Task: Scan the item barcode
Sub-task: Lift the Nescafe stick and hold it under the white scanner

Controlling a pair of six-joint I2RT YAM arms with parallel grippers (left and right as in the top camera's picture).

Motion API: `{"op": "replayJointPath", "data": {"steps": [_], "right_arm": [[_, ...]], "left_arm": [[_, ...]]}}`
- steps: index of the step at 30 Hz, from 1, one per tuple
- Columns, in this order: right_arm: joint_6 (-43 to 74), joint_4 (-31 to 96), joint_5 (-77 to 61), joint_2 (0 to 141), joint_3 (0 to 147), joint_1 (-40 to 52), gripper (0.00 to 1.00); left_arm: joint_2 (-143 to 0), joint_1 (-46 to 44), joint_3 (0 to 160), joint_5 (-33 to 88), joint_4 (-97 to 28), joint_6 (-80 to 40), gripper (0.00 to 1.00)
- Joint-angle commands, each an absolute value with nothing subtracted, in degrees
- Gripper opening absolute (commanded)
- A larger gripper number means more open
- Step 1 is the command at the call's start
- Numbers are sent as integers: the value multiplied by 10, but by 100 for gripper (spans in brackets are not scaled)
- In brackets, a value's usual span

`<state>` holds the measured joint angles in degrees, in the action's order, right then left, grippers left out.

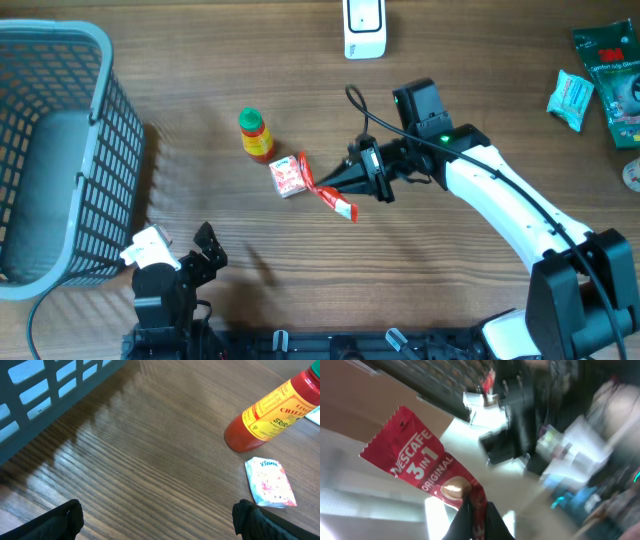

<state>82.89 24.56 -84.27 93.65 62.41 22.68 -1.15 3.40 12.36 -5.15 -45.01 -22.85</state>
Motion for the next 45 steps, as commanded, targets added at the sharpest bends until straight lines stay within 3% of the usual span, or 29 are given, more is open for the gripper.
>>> {"op": "replayJointPath", "data": {"steps": [1,4,13,26,37,45], "right_arm": [[489,227,-739,939,631,226,4],[343,227,-708,939,631,224,4],[304,368,-183,939,631,224,4],[299,377,-95,939,631,224,4],[253,267,-76,939,639,224,4],[240,240,-63,978,731,224,5]], "left_arm": [[-9,34,121,-59,-449,-228,100],[-9,34,121,-59,-449,-228,100],[-9,34,121,-59,-449,-228,100],[-9,34,121,-59,-449,-228,100],[-9,34,121,-59,-449,-228,100],[-9,34,121,-59,-449,-228,100]]}}
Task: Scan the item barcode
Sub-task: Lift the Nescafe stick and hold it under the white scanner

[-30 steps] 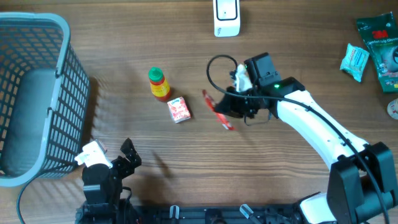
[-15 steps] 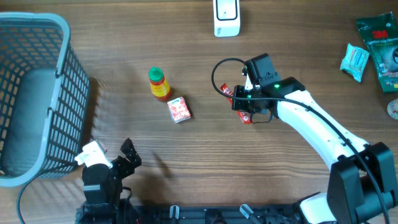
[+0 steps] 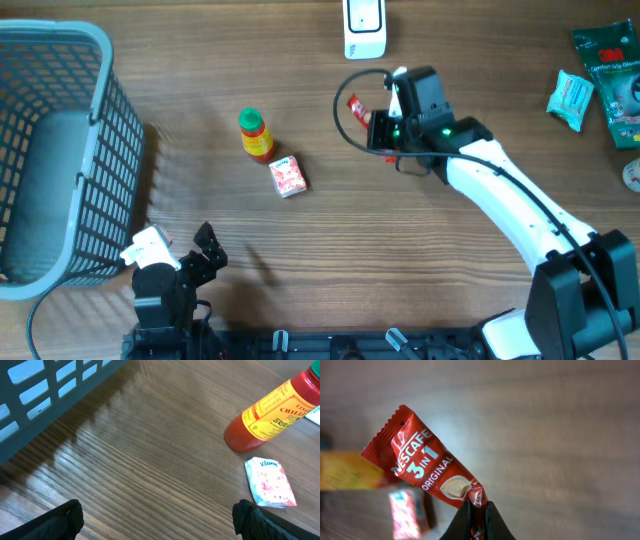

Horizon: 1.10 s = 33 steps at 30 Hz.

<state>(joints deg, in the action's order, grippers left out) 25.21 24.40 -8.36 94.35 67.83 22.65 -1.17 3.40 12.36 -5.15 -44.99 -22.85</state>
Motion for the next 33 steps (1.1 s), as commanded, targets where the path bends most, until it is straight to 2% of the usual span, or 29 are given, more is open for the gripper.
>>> {"op": "replayJointPath", "data": {"steps": [1,14,24,33], "right_arm": [[238,240,-63,994,747,224,4],[267,195,-34,1310,1072,167,5],[301,130,-8,1329,1087,161,5],[300,377,38,1272,1119,94,4]], "left_arm": [[-9,34,121,-59,-449,-228,100],[-9,34,121,-59,-449,-228,100],[-9,34,121,-59,-449,-228,100],[-9,34,121,-59,-449,-228,100]]}}
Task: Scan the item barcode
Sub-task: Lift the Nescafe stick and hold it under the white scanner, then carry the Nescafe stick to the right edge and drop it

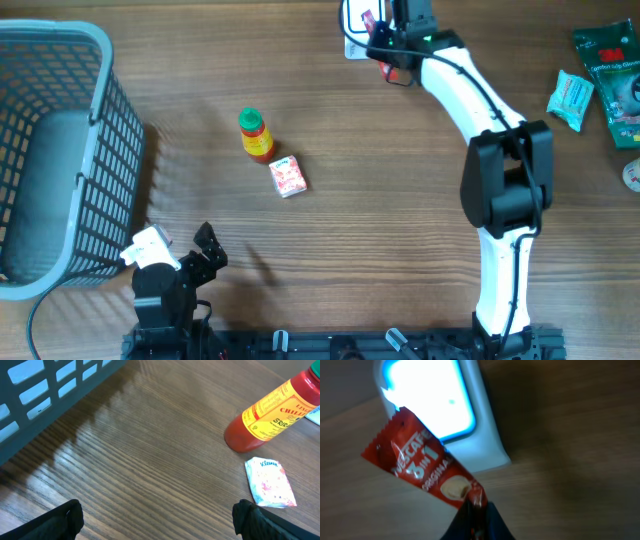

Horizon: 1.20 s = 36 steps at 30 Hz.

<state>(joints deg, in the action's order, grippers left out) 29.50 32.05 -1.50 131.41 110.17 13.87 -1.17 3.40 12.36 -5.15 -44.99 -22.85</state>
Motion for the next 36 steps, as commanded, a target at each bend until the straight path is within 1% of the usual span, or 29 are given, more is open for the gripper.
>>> {"op": "replayJointPath", "data": {"steps": [1,5,6,9,12,16,17,18,19,20,21,25,28,30,33,36], "right_arm": [[300,419,67,1260,1119,77,5],[303,529,167,1245,1118,-12,4],[317,542,199,1245,1104,-58,4],[316,535,228,1248,1078,-129,4],[297,503,227,1251,1043,-195,5],[300,488,213,1251,1013,-264,5],[300,488,194,1248,1014,-273,11],[300,489,164,1242,1016,-281,41],[300,491,127,1232,1024,-287,66],[300,494,105,1220,1031,-289,87],[300,497,99,1207,1036,-289,100],[314,507,88,1121,1040,-277,100],[360,540,23,1034,1040,-250,100],[362,554,-16,995,1040,-227,100],[360,585,-57,941,1040,-154,100],[344,623,-89,924,1040,-68,100]], "left_arm": [[-9,34,121,-59,-449,-228,100],[-9,34,121,-59,-449,-228,100],[-9,34,121,-59,-449,-228,100],[-9,34,121,-59,-449,-228,100],[-9,34,121,-59,-449,-228,100],[-9,34,121,-59,-449,-228,100],[-9,34,121,-59,-449,-228,100],[-9,34,121,-59,-449,-228,100],[-9,34,121,-59,-449,-228,100],[-9,34,121,-59,-449,-228,100],[-9,34,121,-59,-449,-228,100],[-9,34,121,-59,-449,-228,100],[-9,34,121,-59,-449,-228,100],[-9,34,121,-59,-449,-228,100],[-9,34,121,-59,-449,-228,100],[-9,34,121,-59,-449,-228,100]]}}
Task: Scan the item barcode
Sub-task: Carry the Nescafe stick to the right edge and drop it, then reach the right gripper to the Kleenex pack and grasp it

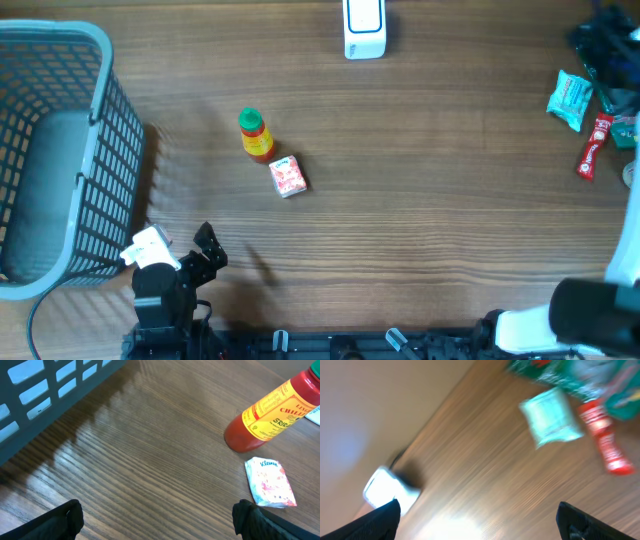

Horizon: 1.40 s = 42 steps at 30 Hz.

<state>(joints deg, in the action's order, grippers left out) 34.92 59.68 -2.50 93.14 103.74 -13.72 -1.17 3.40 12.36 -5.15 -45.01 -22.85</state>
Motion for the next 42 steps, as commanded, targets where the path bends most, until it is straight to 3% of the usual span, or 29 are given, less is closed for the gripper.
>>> {"op": "replayJointPath", "data": {"steps": [1,7,12,15,18,20,27,30,31,33,36,42], "right_arm": [[327,635,-117,924,1038,-38,100],[352,633,-244,939,961,157,100],[643,569,-202,957,842,276,97],[811,428,-192,980,738,341,96],[846,250,-189,1018,661,390,85],[842,149,-189,1055,645,414,83],[910,107,-157,1141,645,422,73],[910,114,-102,1170,645,422,62],[901,119,-99,1172,645,422,54],[829,116,-104,1169,645,421,27],[685,120,-126,1147,645,406,4],[363,234,-168,1022,645,356,5]], "left_arm": [[-9,34,121,-59,-449,-228,100],[-9,34,121,-59,-449,-228,100],[-9,34,121,-59,-449,-228,100],[-9,34,121,-59,-449,-228,100],[-9,34,121,-59,-449,-228,100],[-9,34,121,-59,-449,-228,100],[-9,34,121,-59,-449,-228,100],[-9,34,121,-59,-449,-228,100],[-9,34,121,-59,-449,-228,100],[-9,34,121,-59,-449,-228,100],[-9,34,121,-59,-449,-228,100],[-9,34,121,-59,-449,-228,100]]}}
